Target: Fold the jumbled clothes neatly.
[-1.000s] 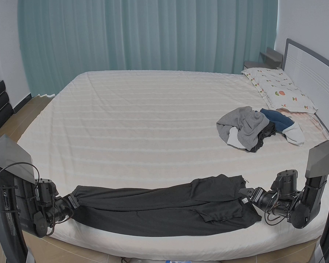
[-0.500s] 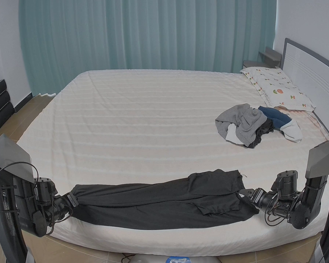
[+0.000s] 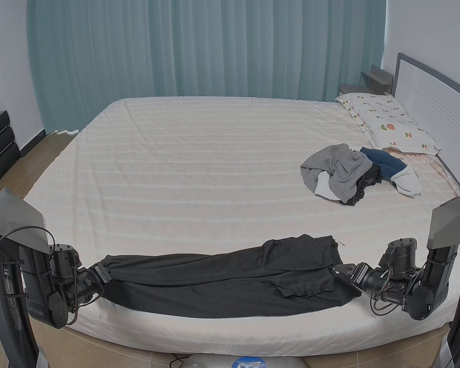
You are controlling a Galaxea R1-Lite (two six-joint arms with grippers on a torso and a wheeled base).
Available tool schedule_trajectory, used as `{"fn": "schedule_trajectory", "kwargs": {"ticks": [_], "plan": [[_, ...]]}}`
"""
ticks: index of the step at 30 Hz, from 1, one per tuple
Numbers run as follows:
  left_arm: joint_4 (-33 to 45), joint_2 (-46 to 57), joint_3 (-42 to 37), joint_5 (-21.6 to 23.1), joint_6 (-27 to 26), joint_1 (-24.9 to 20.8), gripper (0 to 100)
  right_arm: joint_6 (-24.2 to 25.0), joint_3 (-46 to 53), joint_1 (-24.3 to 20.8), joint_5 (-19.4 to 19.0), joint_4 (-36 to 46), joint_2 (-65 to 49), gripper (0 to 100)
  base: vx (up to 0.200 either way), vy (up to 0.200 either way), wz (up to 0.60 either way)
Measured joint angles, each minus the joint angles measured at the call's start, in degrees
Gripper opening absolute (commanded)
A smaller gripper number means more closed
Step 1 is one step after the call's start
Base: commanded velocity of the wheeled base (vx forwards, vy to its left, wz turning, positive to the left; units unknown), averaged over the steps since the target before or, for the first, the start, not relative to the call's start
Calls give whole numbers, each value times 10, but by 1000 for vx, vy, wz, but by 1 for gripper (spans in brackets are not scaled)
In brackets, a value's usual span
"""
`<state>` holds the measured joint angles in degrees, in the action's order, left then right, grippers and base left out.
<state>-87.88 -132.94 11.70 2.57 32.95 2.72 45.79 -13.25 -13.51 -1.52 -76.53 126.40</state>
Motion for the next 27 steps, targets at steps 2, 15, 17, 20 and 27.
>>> {"fn": "schedule_trajectory", "kwargs": {"ticks": [2,15,17,20,27], "plan": [[0,0,0,0,0,0,0,0,-3,-4,0,0,1,100,0,-200,0],[0,7,-1,-8,0,-29,0,4,-17,-37,11,0,14,100,0,-200,0],[0,13,-3,-9,2,-39,0,4,-17,-38,16,0,12,100,0,-200,0],[1,27,-4,-10,7,-53,0,5,-15,-39,20,0,10,100,0,-200,0],[9,58,-4,-21,10,-89,0,5,-13,-41,22,0,9,100,0,-200,0]]}}
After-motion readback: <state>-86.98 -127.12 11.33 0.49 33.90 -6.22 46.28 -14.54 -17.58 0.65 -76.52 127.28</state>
